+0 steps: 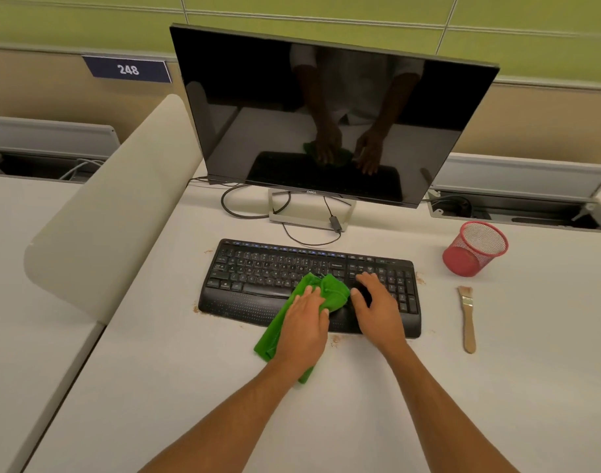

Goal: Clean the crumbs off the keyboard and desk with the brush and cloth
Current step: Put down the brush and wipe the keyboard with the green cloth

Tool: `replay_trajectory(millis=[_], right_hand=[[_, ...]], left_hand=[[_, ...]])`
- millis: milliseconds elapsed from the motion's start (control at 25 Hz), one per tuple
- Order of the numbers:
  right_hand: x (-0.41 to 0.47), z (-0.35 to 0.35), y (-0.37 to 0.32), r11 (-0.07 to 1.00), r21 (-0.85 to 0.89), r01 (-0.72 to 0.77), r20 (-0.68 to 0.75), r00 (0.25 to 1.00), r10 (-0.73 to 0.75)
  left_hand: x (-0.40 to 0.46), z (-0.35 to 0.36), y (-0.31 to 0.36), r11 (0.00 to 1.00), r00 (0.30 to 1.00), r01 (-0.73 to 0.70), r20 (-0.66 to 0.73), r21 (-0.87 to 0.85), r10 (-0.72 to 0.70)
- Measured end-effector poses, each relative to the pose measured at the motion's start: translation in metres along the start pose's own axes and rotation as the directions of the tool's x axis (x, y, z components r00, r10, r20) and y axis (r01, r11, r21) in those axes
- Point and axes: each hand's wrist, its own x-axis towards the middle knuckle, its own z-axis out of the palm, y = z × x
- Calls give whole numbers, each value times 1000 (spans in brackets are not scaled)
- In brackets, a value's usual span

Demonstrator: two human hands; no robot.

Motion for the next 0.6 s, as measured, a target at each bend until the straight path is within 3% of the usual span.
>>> replay_trajectory(millis=[120,200,280,360,480,600], right_hand=[[-29,7,-21,951,285,-122,32,993,118],[-45,9,-37,823,528,-212,80,977,200],[-61,7,-53,644,708,-291,225,957,184],[-75,6,-64,504,793,-341,318,938,135],[-87,8,-69,328,881,-340,286,936,205],[-95,4,-58,333,882,-334,244,927,286]], left_hand=[[-1,-18,12,980,996,75,-29,-185,-82],[-6,-29,24,957,994,93,-36,-276,-107],[-13,-36,38,935,994,93,-15,-341,-104],[-20,-35,50,921,995,99,6,-376,-104],[-28,-31,61,929,997,68,62,-363,-48],[-32,-33,58,939,988,3,145,-344,49]])
